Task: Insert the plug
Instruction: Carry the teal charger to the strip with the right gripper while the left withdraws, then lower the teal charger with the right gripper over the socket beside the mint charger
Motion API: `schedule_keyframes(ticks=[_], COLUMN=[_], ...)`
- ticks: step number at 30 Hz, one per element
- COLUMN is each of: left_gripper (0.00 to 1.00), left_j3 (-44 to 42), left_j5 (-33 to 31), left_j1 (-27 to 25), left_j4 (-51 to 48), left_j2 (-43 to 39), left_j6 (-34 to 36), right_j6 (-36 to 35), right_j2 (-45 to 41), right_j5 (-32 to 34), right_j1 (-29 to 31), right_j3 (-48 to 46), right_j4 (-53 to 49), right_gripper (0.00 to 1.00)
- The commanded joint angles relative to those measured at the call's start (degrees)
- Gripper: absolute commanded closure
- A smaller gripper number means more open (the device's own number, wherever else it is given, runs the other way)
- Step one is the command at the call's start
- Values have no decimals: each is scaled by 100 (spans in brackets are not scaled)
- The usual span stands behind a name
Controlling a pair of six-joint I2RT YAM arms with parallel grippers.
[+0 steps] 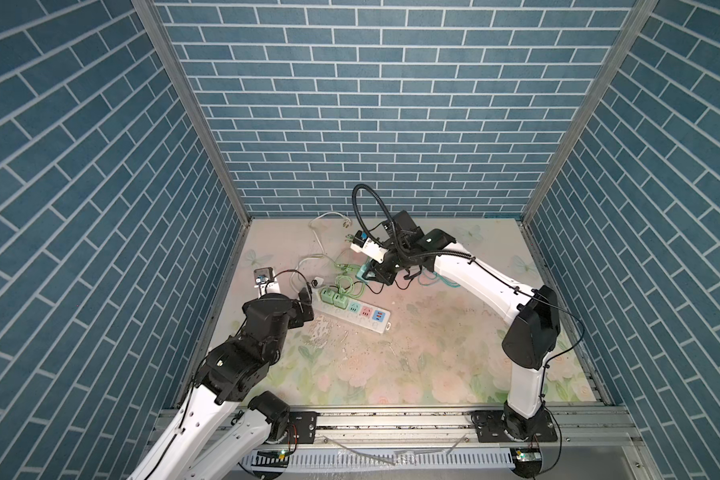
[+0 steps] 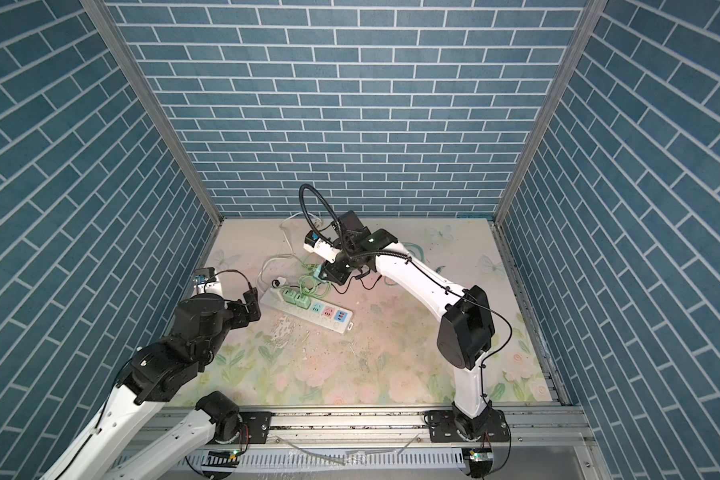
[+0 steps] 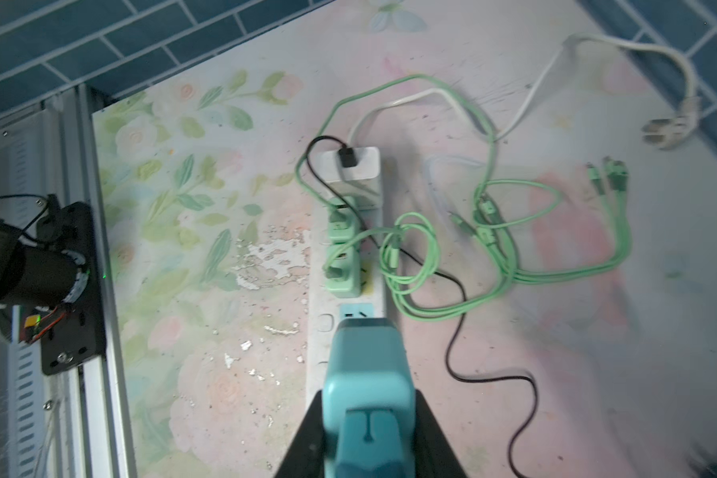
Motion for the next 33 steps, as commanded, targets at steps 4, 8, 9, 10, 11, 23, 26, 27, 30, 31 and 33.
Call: schedule_keyframes(ticks=[4, 8, 9, 10, 11, 23, 26, 27, 30, 31, 33], left_gripper=[0, 0, 0, 1, 1, 0, 0, 0, 0, 0, 0], left_j3=[-12, -112, -90, -77, -34, 41, 77, 78, 52, 35, 12], left_j5=[-252, -285, -290, -299, -350, -869, -892, -908, -929, -930, -903], left_j1=[36, 43, 43, 35, 43, 73, 86, 81, 80, 84, 81], left_j4=[-584, -455, -466, -483, -533, -482, -512, -526, -530, -517, -480], left_j2=[-308, -335, -293, -253, -190, -224, -223, -224, -297, -327, -378], left_j6=[-491, -454, -448, -430, -427, -306, -284, -280, -286, -283, -287], right_j6=[-60, 18, 40, 44, 46, 118, 144, 150, 149, 130, 127], right_j2=[60, 357, 487, 649, 847, 1823, 1793, 1756, 1701, 1720, 1757], right_j5=[-314, 220, 425, 690, 980, 1381, 1267, 1268, 1309, 1316, 1484], right_j1=[388, 703, 754, 820, 872, 864, 861, 862, 853, 841, 834], right_j3=[-338, -194, -94, 30, 193, 1489, 1547, 1534, 1500, 1500, 1530], right_j4=[-584, -872, -927, -1033, -1157, -1375, -1376, -1383, -1381, -1382, -1384], right_gripper=[100, 100, 100, 100, 100, 100, 100, 100, 100, 100, 100])
